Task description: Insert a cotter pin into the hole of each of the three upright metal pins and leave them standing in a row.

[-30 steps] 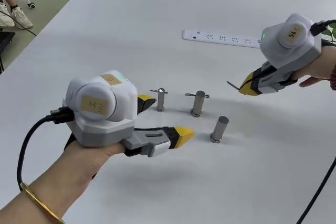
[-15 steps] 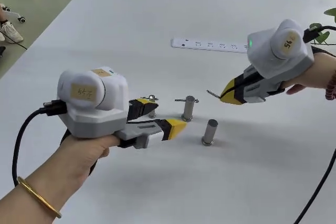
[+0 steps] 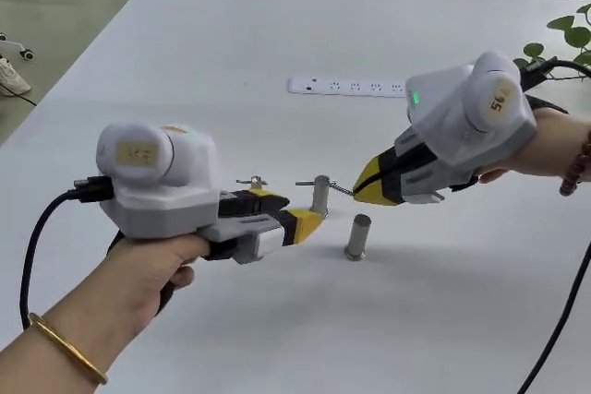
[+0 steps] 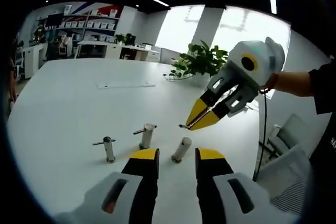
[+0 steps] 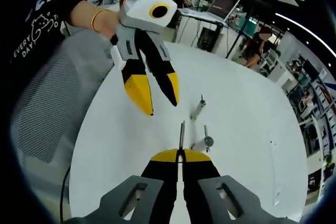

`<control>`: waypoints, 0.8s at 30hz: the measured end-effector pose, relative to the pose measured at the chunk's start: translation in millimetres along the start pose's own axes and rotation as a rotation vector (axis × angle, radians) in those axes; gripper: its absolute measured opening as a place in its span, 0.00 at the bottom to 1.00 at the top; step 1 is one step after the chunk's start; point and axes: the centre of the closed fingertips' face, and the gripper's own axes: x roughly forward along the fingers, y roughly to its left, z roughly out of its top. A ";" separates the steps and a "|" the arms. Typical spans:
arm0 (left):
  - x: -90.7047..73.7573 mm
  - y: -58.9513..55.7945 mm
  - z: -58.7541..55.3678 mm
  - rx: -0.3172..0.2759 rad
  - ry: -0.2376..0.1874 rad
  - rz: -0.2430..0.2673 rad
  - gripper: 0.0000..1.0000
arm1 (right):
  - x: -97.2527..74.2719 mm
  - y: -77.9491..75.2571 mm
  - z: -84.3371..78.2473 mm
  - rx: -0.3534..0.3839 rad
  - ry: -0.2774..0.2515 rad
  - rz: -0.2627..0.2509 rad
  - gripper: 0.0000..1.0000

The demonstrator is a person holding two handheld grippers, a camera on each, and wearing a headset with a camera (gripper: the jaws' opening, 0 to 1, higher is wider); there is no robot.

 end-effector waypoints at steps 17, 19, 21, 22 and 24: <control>1.0 -19.3 3.9 -0.086 -0.006 -0.073 0.10 | 2.0 17.9 16.7 -0.138 -0.016 0.029 0.00; 1.2 -21.1 4.2 -0.088 -0.006 -0.080 0.08 | 2.5 18.5 17.5 -0.143 -0.018 0.029 0.00; 1.3 -22.8 4.7 -0.091 -0.008 -0.087 0.07 | 2.7 20.6 19.1 -0.147 -0.021 0.033 0.00; 1.3 -23.6 4.9 -0.093 -0.008 -0.089 0.06 | 2.7 21.6 20.1 -0.152 -0.022 0.033 0.00; 1.4 -24.2 5.1 -0.095 -0.009 -0.092 0.06 | 2.8 23.2 21.0 -0.159 -0.022 0.036 0.00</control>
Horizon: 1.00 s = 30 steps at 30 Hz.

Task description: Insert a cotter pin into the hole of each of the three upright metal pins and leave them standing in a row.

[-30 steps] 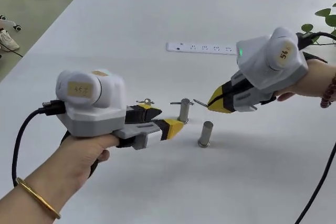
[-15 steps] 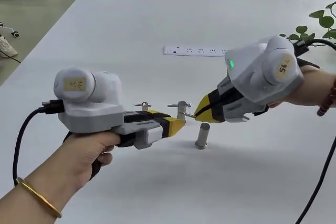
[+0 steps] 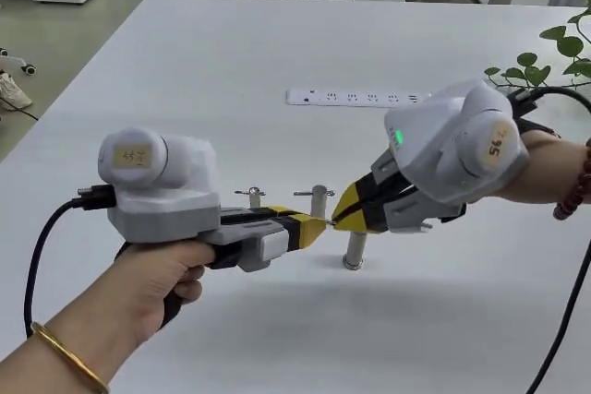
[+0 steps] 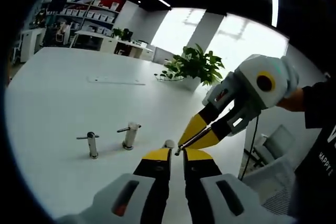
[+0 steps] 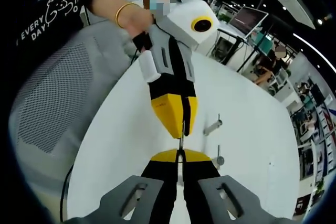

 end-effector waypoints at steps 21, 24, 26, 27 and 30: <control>1.6 -4.1 -0.7 -0.010 -0.006 -0.032 0.00 | 0.7 3.1 4.8 -0.009 -0.013 -0.017 0.00; 1.3 -3.9 0.5 0.012 -0.013 -0.034 0.00 | 0.6 2.1 5.3 0.004 -0.020 -0.025 0.00; 1.2 -4.6 1.1 0.043 -0.019 -0.033 0.00 | 0.6 2.1 5.4 0.017 -0.023 -0.027 0.00; 1.2 -5.4 1.7 0.063 -0.026 -0.032 0.00 | 0.5 1.7 5.4 0.026 -0.026 -0.030 0.00; 0.5 -5.2 3.1 0.084 -0.036 -0.029 0.00 | 0.7 0.9 4.6 0.070 -0.042 -0.038 0.00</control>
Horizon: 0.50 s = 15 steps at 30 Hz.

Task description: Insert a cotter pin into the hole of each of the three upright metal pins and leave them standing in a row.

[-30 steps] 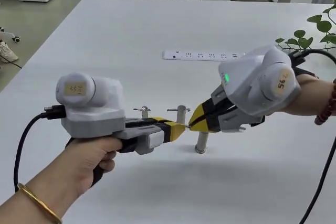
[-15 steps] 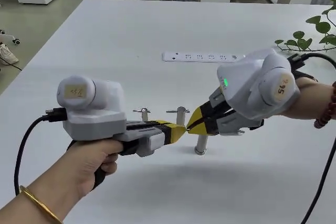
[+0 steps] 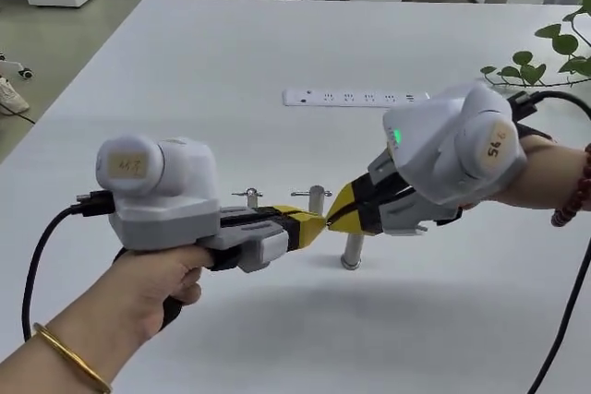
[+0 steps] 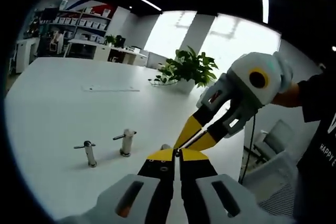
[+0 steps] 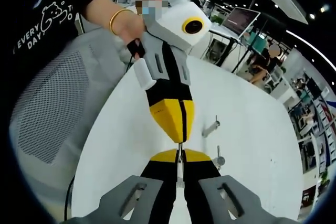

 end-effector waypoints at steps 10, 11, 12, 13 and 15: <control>-2.9 3.9 0.2 0.038 -0.019 -0.003 0.00 | 0.4 -0.7 -10.2 0.236 -0.076 -0.013 0.01; -4.2 4.6 -0.4 0.045 -0.022 -0.006 0.00 | -0.1 1.9 -9.8 0.284 -0.097 -0.001 0.01; -4.9 4.6 -1.0 0.045 -0.023 -0.011 0.00 | -0.7 1.7 -10.3 0.316 -0.107 -0.006 0.02; -5.9 5.1 -1.8 0.052 -0.025 -0.012 0.00 | -1.2 3.8 -10.9 0.355 -0.118 0.003 0.03; -7.1 5.7 -3.0 0.061 -0.027 -0.017 0.00 | -2.3 5.4 -10.5 0.409 -0.142 0.009 0.04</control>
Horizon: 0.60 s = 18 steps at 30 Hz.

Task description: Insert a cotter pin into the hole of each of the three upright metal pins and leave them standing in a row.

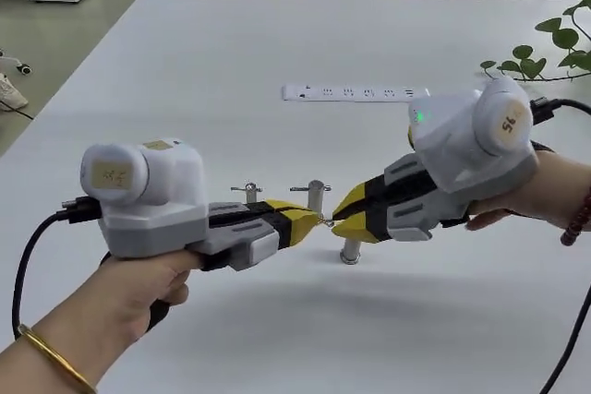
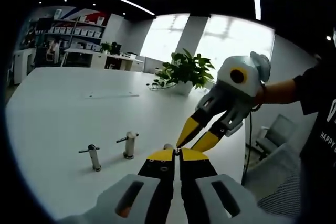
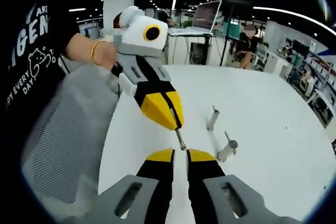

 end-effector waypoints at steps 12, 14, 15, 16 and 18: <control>-7.0 -10.2 -4.6 0.022 -0.032 -0.074 0.00 | -8.4 18.3 3.5 0.275 -0.142 0.115 0.09; -8.0 -12.0 -4.7 0.023 -0.033 -0.083 0.00 | -8.4 21.0 2.8 0.300 -0.146 0.126 0.09; -8.5 -13.1 -4.6 0.024 -0.034 -0.089 0.00 | -8.2 21.6 2.6 0.300 -0.148 0.126 0.10; -9.3 -14.9 -4.1 0.027 -0.037 -0.099 0.00 | -8.2 23.3 2.9 0.308 -0.156 0.135 0.10; -10.5 -19.3 -3.2 0.030 -0.043 -0.121 0.00 | -8.2 25.5 3.9 0.330 -0.170 0.148 0.12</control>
